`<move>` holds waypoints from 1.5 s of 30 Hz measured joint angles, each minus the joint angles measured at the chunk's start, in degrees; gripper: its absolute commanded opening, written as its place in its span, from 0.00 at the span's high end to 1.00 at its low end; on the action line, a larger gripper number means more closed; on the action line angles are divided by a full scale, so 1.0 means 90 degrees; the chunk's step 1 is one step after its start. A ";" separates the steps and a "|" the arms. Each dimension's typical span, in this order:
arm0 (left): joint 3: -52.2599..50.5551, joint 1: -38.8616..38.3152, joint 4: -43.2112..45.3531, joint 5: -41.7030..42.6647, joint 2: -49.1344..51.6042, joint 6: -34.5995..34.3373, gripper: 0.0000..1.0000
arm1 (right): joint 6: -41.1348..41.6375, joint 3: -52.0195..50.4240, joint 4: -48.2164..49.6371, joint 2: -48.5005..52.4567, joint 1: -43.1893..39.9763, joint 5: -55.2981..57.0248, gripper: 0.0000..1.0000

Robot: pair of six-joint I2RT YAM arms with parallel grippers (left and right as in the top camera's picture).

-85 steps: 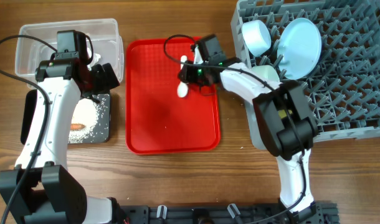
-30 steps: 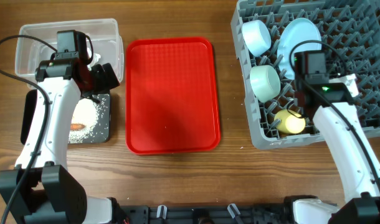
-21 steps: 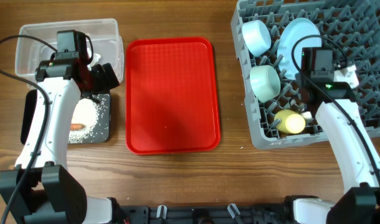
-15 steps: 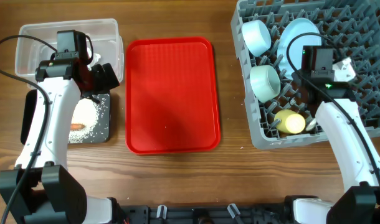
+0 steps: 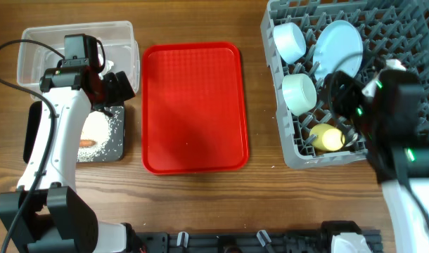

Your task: Sort waste into correct bins and load items into the dishwasher rack

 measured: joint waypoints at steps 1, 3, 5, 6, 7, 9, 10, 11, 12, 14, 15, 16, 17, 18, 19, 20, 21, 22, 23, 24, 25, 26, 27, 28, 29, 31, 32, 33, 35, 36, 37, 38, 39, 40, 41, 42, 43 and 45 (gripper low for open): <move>0.0000 0.0000 -0.0005 0.0000 0.0000 0.0000 0.00 | -0.0151 0.0015 -0.0097 -0.0287 0.0002 -0.0270 0.00; 0.0000 0.0000 -0.0007 0.0000 0.0000 0.0000 0.00 | -0.0316 0.0027 -0.0282 -0.0733 0.0000 -0.0602 0.00; 0.0000 0.0000 -0.0005 0.0000 0.0000 0.0000 0.00 | -0.0359 0.0027 -0.0437 -0.1020 0.0000 -0.0784 0.00; 0.0000 0.0000 -0.0002 0.0000 0.0000 0.0000 0.00 | -0.0374 0.0027 -0.0563 -0.1188 0.0000 -0.0884 0.00; 0.0000 0.0000 -0.0002 0.0000 0.0000 0.0000 0.00 | -0.0376 0.0027 -0.0678 -0.1268 0.0000 -0.0935 0.00; 0.0000 0.0000 -0.0005 0.0000 0.0000 0.0000 0.00 | -0.0376 0.0027 -0.0984 -0.1384 0.0000 -0.1015 0.00; 0.0000 0.0000 -0.0002 0.0000 0.0000 0.0000 0.00 | -0.0376 0.0027 -0.1115 -0.1411 0.0000 -0.1022 0.00; 0.0000 0.0000 -0.0005 0.0000 0.0000 0.0000 0.00 | -0.0379 0.0027 -0.1353 -0.1426 0.0000 -0.1018 0.00; 0.0000 0.0000 0.0000 0.0000 0.0000 0.0000 0.00 | -0.0379 0.0027 -0.1474 -0.1423 0.0000 -0.1005 0.00; 0.0000 0.0000 -0.0002 0.0000 0.0000 0.0000 0.00 | -0.0403 0.0027 -0.1608 -0.1413 0.0000 -0.0920 0.00; 0.0000 0.0000 -0.0005 0.0000 0.0000 0.0000 0.00 | -0.0474 0.0027 -0.1610 -0.1411 0.0000 -0.0869 0.00; 0.0000 0.0000 -0.0005 0.0000 0.0000 0.0000 0.00 | -0.0544 0.0027 -0.1583 -0.1411 0.0000 -0.0835 0.00; 0.0000 0.0000 -0.0002 0.0000 0.0000 0.0000 0.00 | -0.0617 0.0027 -0.1547 -0.1411 0.0000 -0.0818 0.00; 0.0000 0.0000 -0.0005 0.0000 0.0000 0.0000 0.00 | -0.0675 0.0022 -0.1462 -0.1411 0.0002 -0.0801 0.00; 0.0000 0.0000 -0.0002 0.0000 0.0000 0.0000 0.00 | -0.0753 0.0000 -0.1246 -0.1411 0.0007 -0.0792 0.00; 0.0000 0.0000 -0.0005 0.0000 0.0000 0.0000 0.00 | -0.0840 -0.0039 -0.0976 -0.1411 0.0022 -0.0777 0.00; 0.0000 0.0000 -0.0005 0.0000 0.0000 0.0000 0.00 | -0.0913 -0.0119 -0.0648 -0.1433 0.0046 -0.0767 0.00; 0.0000 0.0000 -0.0005 0.0000 0.0000 0.0000 0.00 | -0.0993 -0.0228 -0.0330 -0.1457 0.0080 -0.0743 0.00; 0.0000 0.0000 -0.0002 0.0000 0.0000 0.0000 0.00 | -0.1056 -0.0452 0.0189 -0.1532 0.0102 -0.0736 0.00; 0.0000 0.0000 -0.0005 0.0000 0.0000 0.0000 0.00 | -0.1107 -0.0704 0.0668 -0.1632 0.0121 -0.0721 0.00; 0.0000 0.0000 0.0000 0.0000 0.0000 0.0000 0.00 | -0.1134 -0.0930 0.0988 -0.1734 0.0131 -0.0719 0.00; 0.0000 0.0000 -0.0002 0.0000 0.0000 0.0000 0.00 | -0.1175 -0.1321 0.1491 -0.1919 0.0134 -0.0716 0.00; 0.0000 0.0000 -0.0005 0.0000 0.0000 0.0000 0.00 | -0.1207 -0.1729 0.2011 -0.2127 0.0134 -0.0719 0.00; 0.0000 0.0000 -0.0005 0.0000 0.0000 0.0000 0.00 | -0.1229 -0.2203 0.2511 -0.2392 0.0131 -0.0719 0.00; 0.0000 0.0000 -0.0002 0.0002 0.0000 0.0000 0.00 | -0.1243 -0.2497 0.2732 -0.2584 0.0131 -0.0719 0.00; 0.0000 0.0000 0.0002 -0.0002 0.0000 0.0000 0.00 | -0.1316 -0.3378 0.3524 -0.3160 0.0134 -0.0729 0.00; 0.0000 0.0000 -0.0002 0.0000 0.0000 0.0000 0.00 | -0.1338 -0.3806 0.3730 -0.3487 0.0134 -0.0729 0.00; 0.0000 0.0000 -0.0007 0.0002 0.0000 0.0000 0.00 | -0.1358 -0.4211 0.3917 -0.3796 0.0134 -0.0729 0.00; 0.0000 0.0000 -0.0005 -0.0002 0.0000 0.0000 0.00 | -0.1362 -0.4847 0.4104 -0.4320 0.0134 -0.0731 0.00; 0.0000 0.0000 0.0000 0.0000 0.0000 0.0000 0.00 | -0.1362 -0.5107 0.4160 -0.4558 0.0134 -0.0729 0.00; 0.0000 0.0000 -0.0002 0.0000 0.0000 0.0000 0.00 | -0.1367 -0.5408 0.4192 -0.4874 0.0134 -0.0729 0.00; 0.0000 0.0000 -0.0005 -0.0002 0.0000 0.0000 0.00 | -0.1382 -0.5663 0.4223 -0.5151 0.0134 -0.0729 0.00; 0.0000 0.0000 0.0000 0.0000 0.0000 0.0000 0.00 | -0.1384 -0.5836 0.4240 -0.5355 0.0134 -0.0726 0.00; 0.0000 0.0000 -0.0002 0.0000 0.0000 0.0000 0.00 | -0.1384 -0.6018 0.4245 -0.5571 0.0134 -0.0724 0.00; 0.0000 0.0000 -0.0002 0.0000 0.0000 0.0000 0.00 | -0.1387 -0.6142 0.4260 -0.5724 0.0134 -0.0724 0.00; 0.0000 0.0000 0.0002 0.0000 0.0000 0.0000 0.00 | -0.1396 -0.6300 0.4267 -0.5918 0.0134 -0.0724 0.00; 0.0000 0.0000 -0.0005 0.0000 0.0000 0.0000 0.00 | -0.1418 -0.6402 0.4289 -0.6033 0.0134 -0.0724 0.00; 0.0000 0.0000 -0.0002 0.0000 0.0000 0.0000 0.00 | -0.1506 -0.6664 0.4452 -0.6164 0.0134 -0.0724 0.00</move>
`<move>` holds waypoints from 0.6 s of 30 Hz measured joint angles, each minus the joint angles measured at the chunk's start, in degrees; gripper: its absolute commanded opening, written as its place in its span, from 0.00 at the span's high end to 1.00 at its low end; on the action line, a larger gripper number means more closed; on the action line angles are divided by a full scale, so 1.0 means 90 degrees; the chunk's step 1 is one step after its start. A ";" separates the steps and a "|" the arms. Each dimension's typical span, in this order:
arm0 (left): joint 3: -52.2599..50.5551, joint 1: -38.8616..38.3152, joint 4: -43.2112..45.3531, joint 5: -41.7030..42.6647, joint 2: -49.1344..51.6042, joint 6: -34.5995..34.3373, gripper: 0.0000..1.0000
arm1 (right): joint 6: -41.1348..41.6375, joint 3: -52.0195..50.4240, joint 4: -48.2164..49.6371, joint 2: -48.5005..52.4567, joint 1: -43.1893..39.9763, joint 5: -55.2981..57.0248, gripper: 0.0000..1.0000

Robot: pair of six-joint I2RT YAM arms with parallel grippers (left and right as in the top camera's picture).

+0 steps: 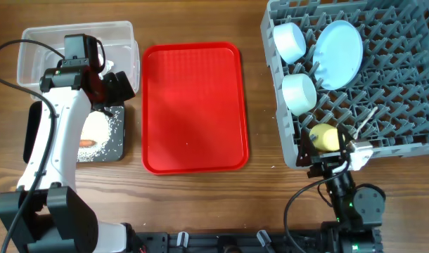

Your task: Sort waste into correct bins and load items into the dishwasher rack

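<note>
The grey dishwasher rack (404, 84) at the right holds two white cups (290, 41) (299, 93), a light blue plate (339, 46), a yellow cup (325, 137) in the front row and a thin utensil (366, 121). My right gripper (320, 160) sits low at the rack's front edge, just below the yellow cup; its jaws are not readable from above. The left gripper (122, 84) hangs over the seam between the clear bin (31, 42) and the black bin (114, 144); whether it is open or shut does not show. The red tray (195, 105) is bare.
The black bin holds white scraps and a small orange piece (87, 143). The left arm's white link runs down the left side over that bin. The right arm's base and cables lie at the table's front right edge.
My right arm was over the rack's front right part beside the yellow cup; now it is drawn back below the rack's front edge. The utensil it covered now shows. The left arm has not moved.
</note>
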 measured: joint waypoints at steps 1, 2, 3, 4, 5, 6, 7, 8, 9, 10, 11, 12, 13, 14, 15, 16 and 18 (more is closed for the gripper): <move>0.0000 0.0000 0.0000 0.0000 0.0000 0.0000 0.00 | -0.0024 -0.0092 0.0114 -0.0007 0.0000 0.0005 0.00; 0.0000 0.0000 -0.0002 0.0000 0.0000 0.0000 0.00 | -0.0041 -0.0168 0.0255 -0.0007 0.0000 0.0022 0.00; 0.0000 0.0000 0.0000 0.0000 0.0000 0.0000 0.00 | -0.0049 -0.0209 0.0323 -0.0010 0.0000 0.0039 0.00; 0.0000 0.0000 -0.0002 0.0000 0.0000 0.0000 0.00 | -0.0066 -0.0243 0.0359 -0.0015 0.0000 0.0061 0.00; 0.0000 0.0000 0.0000 0.0000 0.0000 0.0000 0.00 | -0.0073 -0.0257 0.0379 -0.0015 0.0000 0.0075 0.00; 0.0000 0.0000 -0.0002 0.0000 0.0000 0.0000 0.00 | -0.0090 -0.0270 0.0381 -0.0015 0.0000 0.0092 0.01; 0.0000 0.0000 -0.0002 0.0000 0.0000 0.0000 0.00 | -0.0092 -0.0277 0.0381 -0.0015 0.0000 0.0097 0.00; 0.0000 0.0000 0.0000 0.0000 0.0000 0.0000 0.00 | -0.0092 -0.0277 0.0384 -0.0015 0.0000 0.0097 0.00; 0.0000 0.0000 0.0000 0.0000 0.0000 0.0000 0.00 | -0.0092 -0.0277 0.0384 -0.0015 0.0000 0.0097 0.00; 0.0000 0.0000 0.0000 0.0000 0.0000 0.0000 0.00 | -0.0092 -0.0277 0.0384 -0.0015 0.0000 0.0100 0.00; 0.0000 0.0000 0.0000 0.0000 0.0000 0.0000 0.00 | -0.0092 -0.0277 0.0384 -0.0015 0.0000 0.0097 0.00; 0.0000 0.0000 -0.0002 0.0000 0.0000 0.0000 0.00 | -0.0092 -0.0277 0.0384 -0.0015 0.0000 0.0097 0.00; 0.0000 0.0000 0.0000 0.0000 0.0000 0.0000 0.00 | -0.0092 -0.0277 0.0384 -0.0015 0.0000 0.0100 0.00; 0.0000 0.0000 0.0000 0.0000 0.0000 0.0000 0.00 | -0.0092 -0.0277 0.0384 -0.0015 0.0000 0.0097 0.00; 0.0000 0.0000 0.0000 0.0000 0.0000 0.0000 0.00 | -0.0092 -0.0277 0.0384 -0.0015 0.0000 0.0097 0.00; 0.0000 0.0000 0.0000 0.0000 0.0000 0.0000 0.00 | -0.0092 -0.0277 0.0384 -0.0015 0.0000 0.0100 0.00; 0.0000 0.0000 0.0000 0.0000 0.0000 0.0000 0.00 | -0.0092 -0.0277 0.0384 -0.0015 0.0000 0.0100 0.00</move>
